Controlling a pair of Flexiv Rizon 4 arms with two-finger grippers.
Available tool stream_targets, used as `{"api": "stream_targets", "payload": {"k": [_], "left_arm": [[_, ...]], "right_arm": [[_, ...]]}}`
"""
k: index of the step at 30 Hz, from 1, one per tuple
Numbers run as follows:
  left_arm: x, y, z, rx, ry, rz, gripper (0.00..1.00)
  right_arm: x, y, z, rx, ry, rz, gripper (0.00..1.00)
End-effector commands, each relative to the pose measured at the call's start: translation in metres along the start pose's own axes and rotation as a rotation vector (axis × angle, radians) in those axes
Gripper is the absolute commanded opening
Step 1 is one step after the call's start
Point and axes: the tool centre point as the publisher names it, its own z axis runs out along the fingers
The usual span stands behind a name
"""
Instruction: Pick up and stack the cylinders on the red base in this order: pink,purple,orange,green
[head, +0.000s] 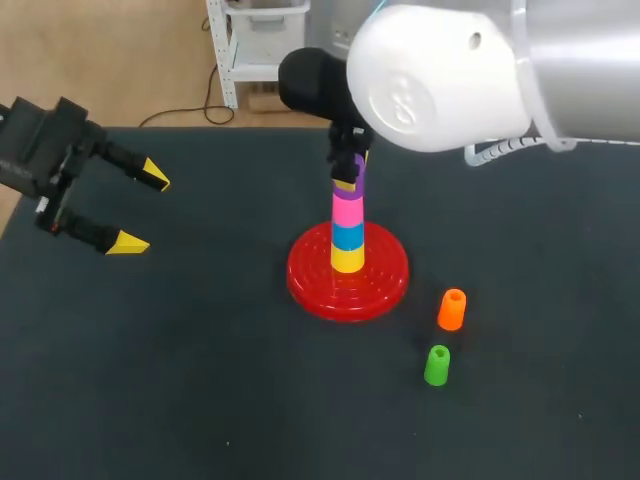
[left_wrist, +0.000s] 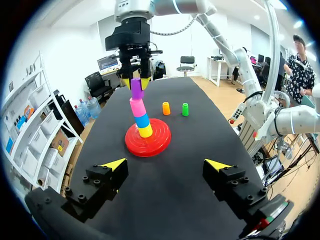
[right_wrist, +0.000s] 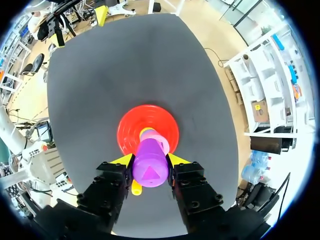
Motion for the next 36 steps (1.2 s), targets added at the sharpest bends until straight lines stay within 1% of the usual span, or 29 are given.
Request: {"api": "stream_targets", "payload": {"k": [1, 22, 36], "left_arm": [[0.001, -0.001, 0.000, -0.004, -0.003, 0.004, 1.00], [0.001, -0.001, 0.000, -0.004, -0.003, 0.004, 1.00], [0.001, -0.001, 0.000, -0.004, -0.003, 0.004, 1.00]], "right_arm": [[-0.001, -0.002, 0.001, -0.005, 0.005, 0.000, 0.00], [-0.002, -0.005, 0.014, -0.015, 0.031, -0.003, 0.00], [0.007, -0.004, 0.023, -0.010, 0.016, 0.033, 0.00]]}}
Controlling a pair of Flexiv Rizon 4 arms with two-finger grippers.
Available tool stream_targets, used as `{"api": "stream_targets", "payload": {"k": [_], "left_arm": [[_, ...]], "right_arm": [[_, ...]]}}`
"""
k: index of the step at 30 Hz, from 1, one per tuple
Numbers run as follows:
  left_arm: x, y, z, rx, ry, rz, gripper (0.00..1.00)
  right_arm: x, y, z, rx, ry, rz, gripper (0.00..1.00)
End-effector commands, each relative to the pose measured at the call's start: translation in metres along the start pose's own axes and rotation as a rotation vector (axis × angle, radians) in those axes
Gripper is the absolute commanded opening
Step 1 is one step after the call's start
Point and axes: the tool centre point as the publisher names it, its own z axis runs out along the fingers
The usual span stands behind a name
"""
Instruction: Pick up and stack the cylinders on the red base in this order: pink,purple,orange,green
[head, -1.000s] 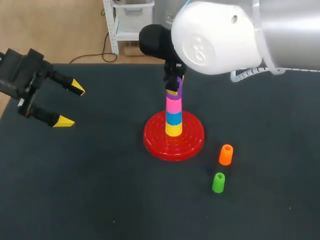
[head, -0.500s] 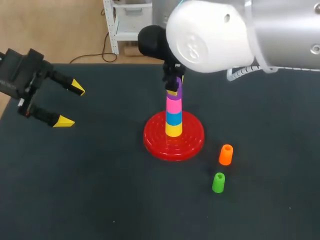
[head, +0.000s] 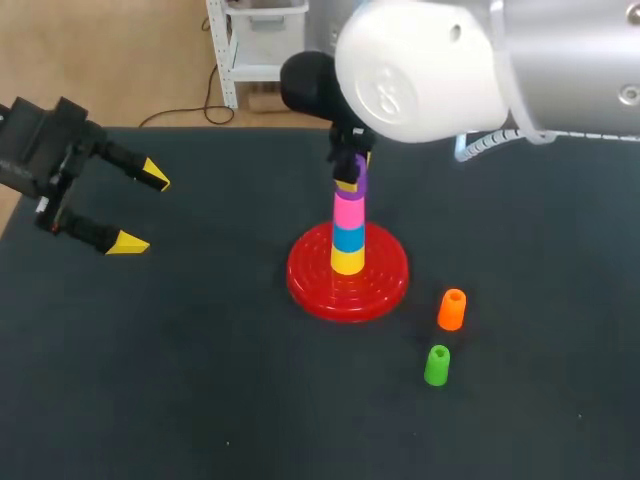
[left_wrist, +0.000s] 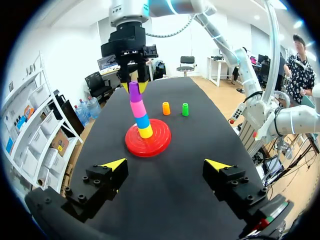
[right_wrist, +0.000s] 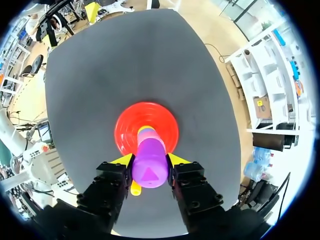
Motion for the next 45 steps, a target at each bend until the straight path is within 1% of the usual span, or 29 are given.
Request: {"api": "stream_targets", "payload": {"k": [1, 13, 21, 22, 23, 25, 31, 38, 40, 45], "left_arm": [[0.001, -0.001, 0.000, -0.004, -0.003, 0.004, 1.00], [0.001, -0.001, 0.000, -0.004, -0.003, 0.004, 1.00], [0.001, -0.001, 0.000, -0.004, -0.003, 0.004, 1.00], [0.001, -0.001, 0.000, -0.004, -0.003, 0.004, 1.00], [0.001, -0.001, 0.000, -0.004, -0.003, 0.004, 1.00], [0.001, -0.001, 0.000, -0.004, -0.003, 0.004, 1.00], [0.001, -0.001, 0.000, -0.004, -0.003, 0.004, 1.00], [0.001, -0.001, 0.000, -0.004, -0.003, 0.004, 1.00], [0.001, -0.001, 0.000, -0.004, -0.003, 0.004, 1.00], [0.001, -0.001, 0.000, -0.004, -0.003, 0.004, 1.00]], "right_arm": [[0.005, 0.003, 0.012, 0.008, -0.013, 0.009, 0.00], [0.003, 0.004, 0.016, 0.004, -0.032, 0.021, 0.00], [0.001, 0.003, 0.014, 0.015, -0.047, 0.036, 0.00], [0.001, 0.003, 0.013, 0.022, -0.050, 0.043, 0.46], [0.001, 0.003, 0.013, 0.024, -0.057, 0.046, 1.00], [0.001, 0.003, 0.012, 0.014, -0.064, 0.046, 1.00], [0.000, 0.005, 0.002, 0.030, -0.086, 0.050, 1.00], [0.003, 0.006, -0.016, 0.053, -0.112, 0.057, 1.00], [0.009, 0.008, -0.026, 0.058, -0.123, 0.064, 1.00], [0.029, 0.012, -0.040, 0.052, -0.137, 0.080, 1.00]]}}
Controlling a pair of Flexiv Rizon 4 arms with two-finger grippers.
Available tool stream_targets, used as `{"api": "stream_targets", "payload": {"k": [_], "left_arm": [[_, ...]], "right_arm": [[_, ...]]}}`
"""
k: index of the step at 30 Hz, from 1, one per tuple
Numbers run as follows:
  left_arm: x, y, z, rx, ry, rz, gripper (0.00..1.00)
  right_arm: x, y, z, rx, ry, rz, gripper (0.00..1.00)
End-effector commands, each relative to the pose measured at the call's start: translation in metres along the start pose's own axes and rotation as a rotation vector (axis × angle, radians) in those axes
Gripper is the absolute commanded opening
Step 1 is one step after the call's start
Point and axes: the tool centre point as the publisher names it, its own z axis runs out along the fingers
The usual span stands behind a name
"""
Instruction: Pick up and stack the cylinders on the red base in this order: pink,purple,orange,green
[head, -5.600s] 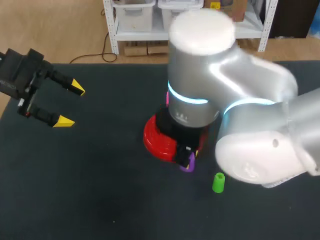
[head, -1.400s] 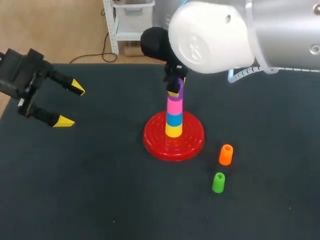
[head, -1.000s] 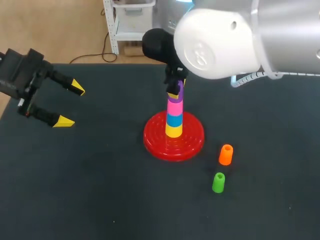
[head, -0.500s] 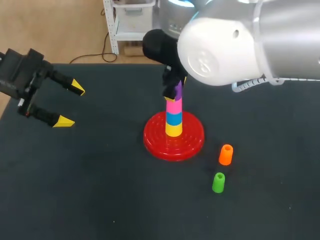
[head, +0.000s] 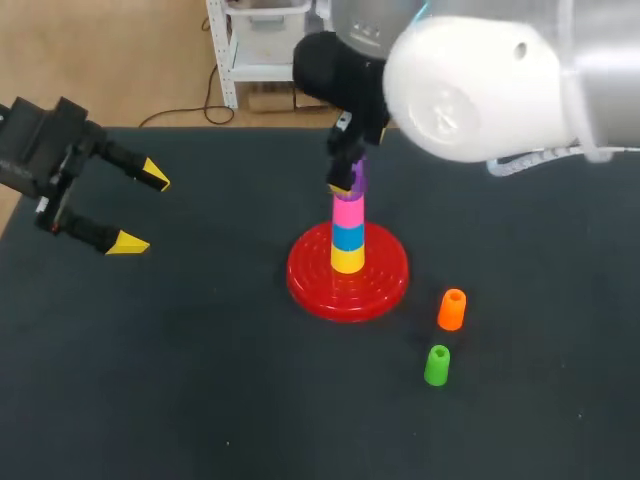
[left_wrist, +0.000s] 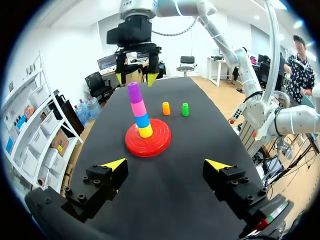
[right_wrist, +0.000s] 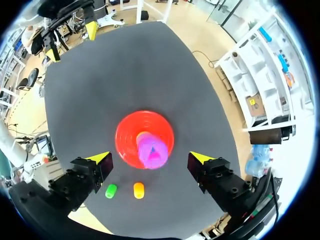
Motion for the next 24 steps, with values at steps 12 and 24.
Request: {"api": "stream_targets", "payload": {"k": [12, 24], "left_arm": [[0.001, -0.001, 0.000, -0.004, -0.003, 0.004, 1.00], [0.001, -0.001, 0.000, -0.004, -0.003, 0.004, 1.00]], "right_arm": [[0.077, 0.022, -0.024, 0.008, -0.011, 0.066, 1.00], [0.116, 0.043, 0.008, -0.006, 0.035, 0.134, 1.00]]}}
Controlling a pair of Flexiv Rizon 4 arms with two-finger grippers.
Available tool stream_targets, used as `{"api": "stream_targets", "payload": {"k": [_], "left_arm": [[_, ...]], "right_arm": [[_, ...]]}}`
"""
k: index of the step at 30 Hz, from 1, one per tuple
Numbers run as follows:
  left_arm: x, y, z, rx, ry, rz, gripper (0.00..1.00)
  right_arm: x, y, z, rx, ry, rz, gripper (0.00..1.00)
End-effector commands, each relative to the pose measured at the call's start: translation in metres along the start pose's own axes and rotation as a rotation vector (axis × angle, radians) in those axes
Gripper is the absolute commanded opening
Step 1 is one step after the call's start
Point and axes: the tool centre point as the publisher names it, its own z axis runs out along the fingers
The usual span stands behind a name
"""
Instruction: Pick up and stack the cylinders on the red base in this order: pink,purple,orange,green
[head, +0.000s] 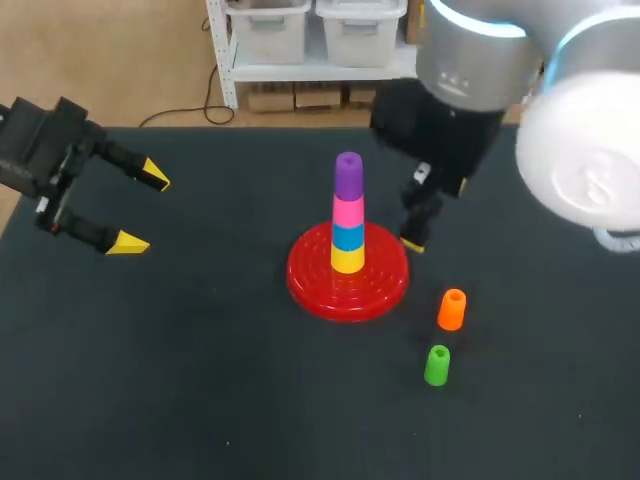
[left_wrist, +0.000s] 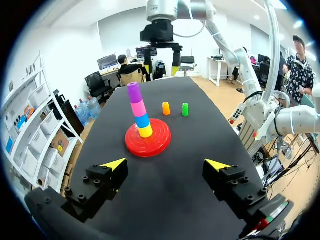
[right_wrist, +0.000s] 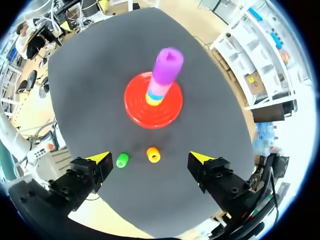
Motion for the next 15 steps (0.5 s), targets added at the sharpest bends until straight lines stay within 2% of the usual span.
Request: {"api": "stream_targets", "payload": {"k": [1, 9, 15], "left_arm": [[0.001, -0.001, 0.000, -0.004, -0.003, 0.004, 1.00], [0.001, -0.001, 0.000, -0.004, -0.003, 0.004, 1.00], [0.001, -0.001, 0.000, -0.004, -0.003, 0.004, 1.00]], "right_arm": [[0.013, 0.003, 0.017, 0.009, -0.043, 0.023, 1.00], [0.027, -0.005, 0.041, -0.006, -0.096, 0.071, 1.00], [0.035, -0.008, 0.066, -0.025, -0.053, 0.100, 1.00]]}}
